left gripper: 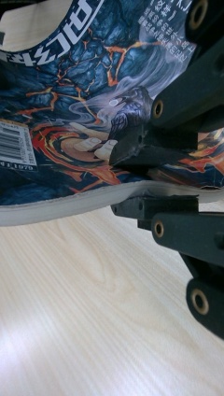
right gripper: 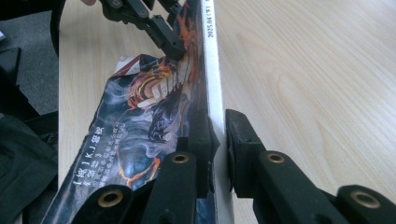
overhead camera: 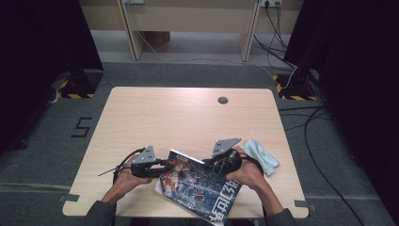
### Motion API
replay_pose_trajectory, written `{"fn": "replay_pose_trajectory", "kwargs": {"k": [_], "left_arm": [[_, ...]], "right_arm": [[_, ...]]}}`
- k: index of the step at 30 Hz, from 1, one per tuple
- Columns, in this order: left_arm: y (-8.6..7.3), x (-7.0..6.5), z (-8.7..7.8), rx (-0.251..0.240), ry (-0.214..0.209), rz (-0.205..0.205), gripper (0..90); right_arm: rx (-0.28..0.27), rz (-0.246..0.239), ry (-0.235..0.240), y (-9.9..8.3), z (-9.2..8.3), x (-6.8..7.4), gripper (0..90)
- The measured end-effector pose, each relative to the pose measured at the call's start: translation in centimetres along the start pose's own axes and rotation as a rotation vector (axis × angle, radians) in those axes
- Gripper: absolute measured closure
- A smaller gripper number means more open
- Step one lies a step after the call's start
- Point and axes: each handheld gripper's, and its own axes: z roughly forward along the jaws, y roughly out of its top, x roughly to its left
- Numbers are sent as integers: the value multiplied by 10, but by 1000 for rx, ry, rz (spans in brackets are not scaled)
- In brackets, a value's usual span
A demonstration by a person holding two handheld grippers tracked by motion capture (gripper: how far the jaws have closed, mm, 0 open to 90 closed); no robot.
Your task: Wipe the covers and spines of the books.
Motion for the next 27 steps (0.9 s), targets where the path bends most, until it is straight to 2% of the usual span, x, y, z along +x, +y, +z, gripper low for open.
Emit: {"fn": "replay_pose_trajectory", "kwargs": {"k": [7,8,10,12,14,16,18,20,23,25,27], "left_arm": [[-3,-12,-9,-16,32,27,797],[-4,-13,-9,-12,35,25,802],[-7,-14,-11,-14,46,18,808],[-7,-16,-13,-20,56,15,810],[-6,-19,-16,-26,84,25,811],[-6,-20,-19,-35,111,30,815],[-6,-19,-22,-41,147,16,815],[-6,-18,-24,-46,190,-2,815],[-6,-18,-29,-48,219,-18,821],[-7,-20,-31,-55,233,-34,822],[-8,-21,-34,-58,227,-46,823]], "right_arm": [[4,23,-39,-1,3,-6,736],[-5,43,-58,-2,2,-7,732],[-19,56,-65,-3,-3,-9,694],[-38,79,-97,-5,-11,-14,674],[-65,119,-127,-10,-21,-22,647],[-78,161,-162,-16,-30,-28,618],[-86,199,-217,-23,-39,-35,605],[-70,231,-271,-30,-49,-41,591],[-56,286,-349,-40,-64,-49,549],[-35,339,-414,-48,-72,-54,515],[-14,367,-450,-56,-77,-60,483]]}}
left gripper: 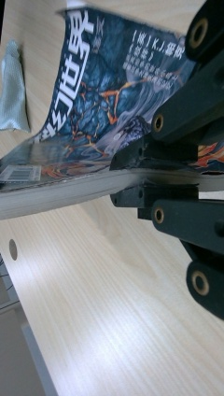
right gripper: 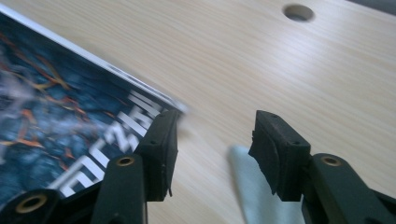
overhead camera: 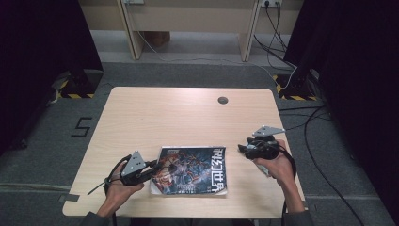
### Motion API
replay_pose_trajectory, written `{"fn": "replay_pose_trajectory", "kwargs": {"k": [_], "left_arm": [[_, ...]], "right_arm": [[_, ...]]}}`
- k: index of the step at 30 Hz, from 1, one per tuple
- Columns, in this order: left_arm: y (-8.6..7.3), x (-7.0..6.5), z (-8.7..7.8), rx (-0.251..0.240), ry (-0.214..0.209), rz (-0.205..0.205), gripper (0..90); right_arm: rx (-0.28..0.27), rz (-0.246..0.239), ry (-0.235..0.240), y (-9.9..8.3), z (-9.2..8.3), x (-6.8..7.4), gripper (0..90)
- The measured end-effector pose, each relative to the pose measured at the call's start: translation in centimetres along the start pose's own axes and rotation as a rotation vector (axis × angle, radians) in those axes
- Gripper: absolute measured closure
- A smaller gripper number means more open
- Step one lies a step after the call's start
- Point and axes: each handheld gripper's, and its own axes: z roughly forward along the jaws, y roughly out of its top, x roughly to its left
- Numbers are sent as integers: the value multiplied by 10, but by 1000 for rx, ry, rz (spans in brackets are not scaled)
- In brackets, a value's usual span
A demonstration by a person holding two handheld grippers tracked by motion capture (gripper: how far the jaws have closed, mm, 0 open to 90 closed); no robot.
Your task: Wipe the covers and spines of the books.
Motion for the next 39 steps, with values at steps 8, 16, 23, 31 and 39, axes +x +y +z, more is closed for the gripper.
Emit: {"fn": "replay_pose_trajectory", "kwargs": {"k": [8,16,23,31,39], "left_arm": [[-2,-8,-5,8,9,-11,823],[-4,-9,-5,5,8,-19,823],[-4,-11,-4,-3,-2,-14,823],[-3,-14,-3,-6,-16,-4,823],[-3,-18,3,-2,-43,-5,824]], "right_arm": [[87,80,-105,-20,7,-23,468],[143,91,-138,-34,17,-33,498],[184,87,-149,-44,28,-37,520],[216,71,-121,-52,39,-38,646],[207,24,-148,-51,38,-38,791]]}}
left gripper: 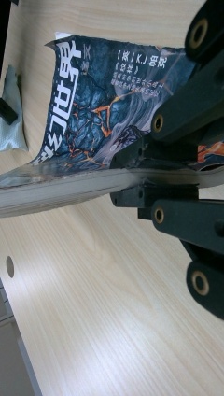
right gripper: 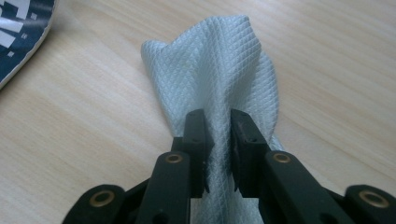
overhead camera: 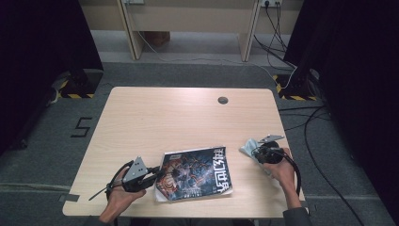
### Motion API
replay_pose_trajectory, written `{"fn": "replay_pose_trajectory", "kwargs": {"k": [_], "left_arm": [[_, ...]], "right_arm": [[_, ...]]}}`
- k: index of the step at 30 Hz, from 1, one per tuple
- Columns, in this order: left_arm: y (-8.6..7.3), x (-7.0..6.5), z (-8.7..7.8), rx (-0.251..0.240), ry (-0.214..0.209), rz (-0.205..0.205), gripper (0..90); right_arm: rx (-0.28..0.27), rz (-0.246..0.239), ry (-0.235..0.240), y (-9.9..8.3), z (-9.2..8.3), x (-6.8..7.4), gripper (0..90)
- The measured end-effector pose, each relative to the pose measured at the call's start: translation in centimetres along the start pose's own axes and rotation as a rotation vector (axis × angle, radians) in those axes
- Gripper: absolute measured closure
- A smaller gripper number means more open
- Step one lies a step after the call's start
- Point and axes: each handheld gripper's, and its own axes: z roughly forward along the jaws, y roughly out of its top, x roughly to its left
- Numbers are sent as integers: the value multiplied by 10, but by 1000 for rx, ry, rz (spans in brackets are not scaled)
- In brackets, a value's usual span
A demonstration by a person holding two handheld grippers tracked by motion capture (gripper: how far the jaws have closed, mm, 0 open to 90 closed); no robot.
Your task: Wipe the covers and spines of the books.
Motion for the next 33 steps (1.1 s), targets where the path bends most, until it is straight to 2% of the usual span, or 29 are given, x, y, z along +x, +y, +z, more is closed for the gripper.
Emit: {"fn": "replay_pose_trajectory", "kwargs": {"k": [4,6,8,10,14,20,24,30,33], "left_arm": [[1,-4,3,2,-8,3,824],[2,-5,5,1,-11,6,824],[2,-7,6,0,-15,11,823],[3,-10,8,-1,-19,16,823],[4,-13,11,-3,-23,18,823],[4,-15,13,-5,-22,28,822],[4,-16,13,-9,-19,34,822],[5,-18,15,-14,-18,46,821],[5,-19,15,-16,-13,49,821]], "right_arm": [[-50,23,9,3,-8,-2,797],[-77,13,-1,7,-14,-1,797],[-113,-2,10,13,-21,3,797],[-151,-11,29,21,-26,11,797],[-204,-52,98,37,-30,33,796],[-226,-81,193,55,-20,60,796],[-210,-117,213,59,-12,71,796],[-193,-122,214,60,-5,79,795],[-195,-122,232,60,-4,83,795]]}}
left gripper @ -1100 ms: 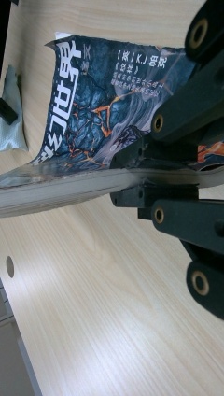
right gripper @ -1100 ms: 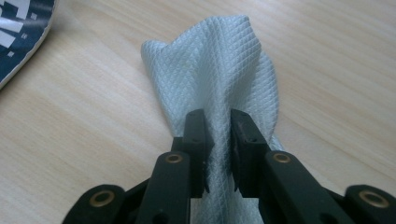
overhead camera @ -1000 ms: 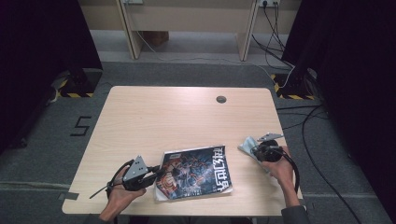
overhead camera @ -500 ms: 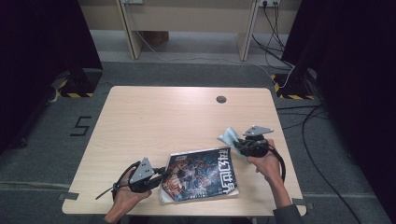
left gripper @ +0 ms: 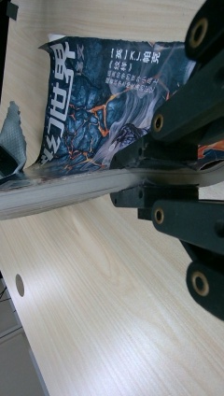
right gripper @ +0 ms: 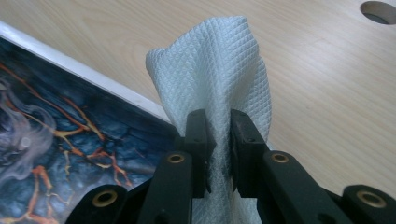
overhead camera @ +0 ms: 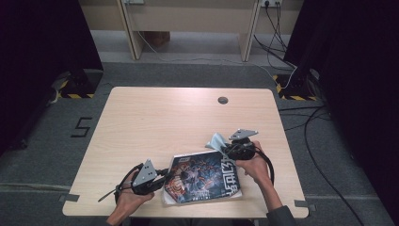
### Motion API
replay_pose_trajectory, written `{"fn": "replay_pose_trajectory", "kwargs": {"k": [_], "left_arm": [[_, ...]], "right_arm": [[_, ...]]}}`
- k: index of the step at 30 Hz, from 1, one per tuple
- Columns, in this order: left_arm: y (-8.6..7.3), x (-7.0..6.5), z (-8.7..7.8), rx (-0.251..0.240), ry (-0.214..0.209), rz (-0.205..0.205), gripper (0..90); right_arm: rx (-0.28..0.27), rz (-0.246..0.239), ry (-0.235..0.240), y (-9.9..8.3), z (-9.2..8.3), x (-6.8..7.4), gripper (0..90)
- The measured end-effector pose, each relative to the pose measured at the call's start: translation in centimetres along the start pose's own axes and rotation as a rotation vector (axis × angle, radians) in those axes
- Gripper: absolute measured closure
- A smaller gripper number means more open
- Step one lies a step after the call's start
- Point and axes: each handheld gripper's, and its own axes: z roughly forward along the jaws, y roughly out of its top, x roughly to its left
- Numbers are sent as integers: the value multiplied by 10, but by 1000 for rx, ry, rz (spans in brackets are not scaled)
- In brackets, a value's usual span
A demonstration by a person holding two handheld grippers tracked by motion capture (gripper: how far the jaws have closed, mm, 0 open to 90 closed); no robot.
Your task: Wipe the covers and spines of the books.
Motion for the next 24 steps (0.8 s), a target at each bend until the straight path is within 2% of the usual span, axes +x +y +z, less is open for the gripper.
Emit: {"fn": "replay_pose_trajectory", "kwargs": {"k": [4,11,14,16,20,24], "left_arm": [[0,0,1,-5,0,2,819],[-2,0,2,-3,6,9,813],[-2,1,2,-4,4,9,812],[-2,0,2,-3,3,11,813],[-2,0,3,-2,3,6,811],[-2,1,2,-8,0,6,808]], "right_arm": [[-20,-27,35,7,-1,11,795],[-74,-140,77,28,-4,53,792],[-85,-168,88,34,-5,63,791],[-80,-169,80,35,-5,64,792],[-73,-138,91,31,-3,57,793],[-41,-122,55,25,0,44,793]]}}
